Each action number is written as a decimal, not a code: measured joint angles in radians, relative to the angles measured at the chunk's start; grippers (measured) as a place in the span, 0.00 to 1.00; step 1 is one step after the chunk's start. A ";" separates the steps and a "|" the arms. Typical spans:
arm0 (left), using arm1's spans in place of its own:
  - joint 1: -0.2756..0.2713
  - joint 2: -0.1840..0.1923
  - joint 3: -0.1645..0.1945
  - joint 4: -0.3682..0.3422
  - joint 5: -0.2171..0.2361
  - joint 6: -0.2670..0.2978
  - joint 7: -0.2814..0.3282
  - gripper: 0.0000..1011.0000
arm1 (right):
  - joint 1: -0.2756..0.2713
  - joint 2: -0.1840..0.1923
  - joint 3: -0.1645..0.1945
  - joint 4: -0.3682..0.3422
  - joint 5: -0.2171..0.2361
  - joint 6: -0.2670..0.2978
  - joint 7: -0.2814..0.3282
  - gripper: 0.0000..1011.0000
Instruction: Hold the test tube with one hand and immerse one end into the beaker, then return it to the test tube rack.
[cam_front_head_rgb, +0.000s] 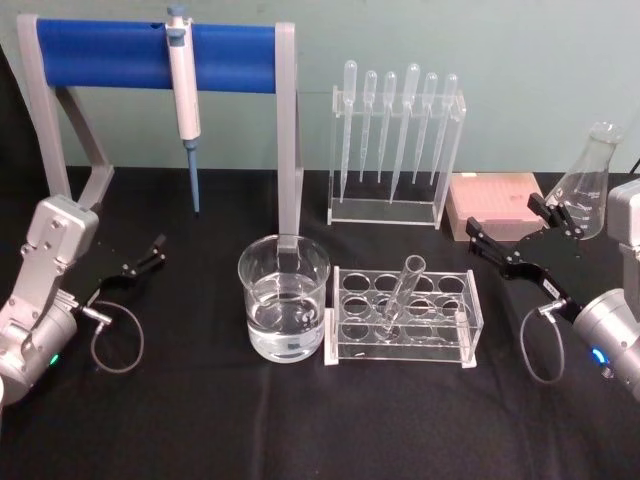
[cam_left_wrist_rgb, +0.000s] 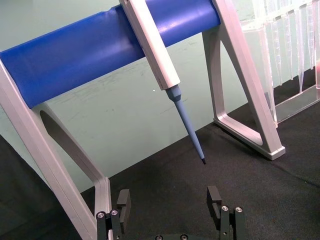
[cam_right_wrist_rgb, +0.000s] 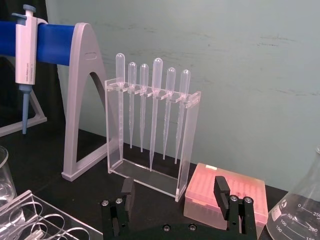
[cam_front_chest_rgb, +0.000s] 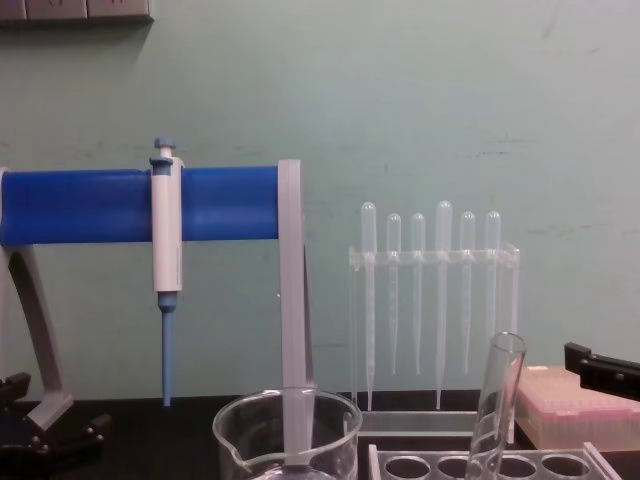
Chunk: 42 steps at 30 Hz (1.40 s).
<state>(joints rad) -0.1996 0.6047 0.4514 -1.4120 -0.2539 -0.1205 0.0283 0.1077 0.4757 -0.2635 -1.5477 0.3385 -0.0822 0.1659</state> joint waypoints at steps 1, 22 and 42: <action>0.000 0.000 0.000 0.000 0.000 0.000 0.000 0.99 | 0.000 0.000 0.000 0.000 0.000 0.000 0.000 0.99; 0.000 0.000 0.000 0.000 0.000 0.000 0.000 0.99 | -0.002 0.002 0.000 -0.006 0.002 0.004 -0.006 0.99; 0.000 0.000 0.000 0.000 0.000 0.000 0.000 0.99 | -0.003 0.003 0.000 -0.008 0.004 0.006 -0.008 0.99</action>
<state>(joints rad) -0.1995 0.6047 0.4514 -1.4120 -0.2539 -0.1205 0.0283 0.1048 0.4786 -0.2639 -1.5557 0.3421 -0.0766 0.1582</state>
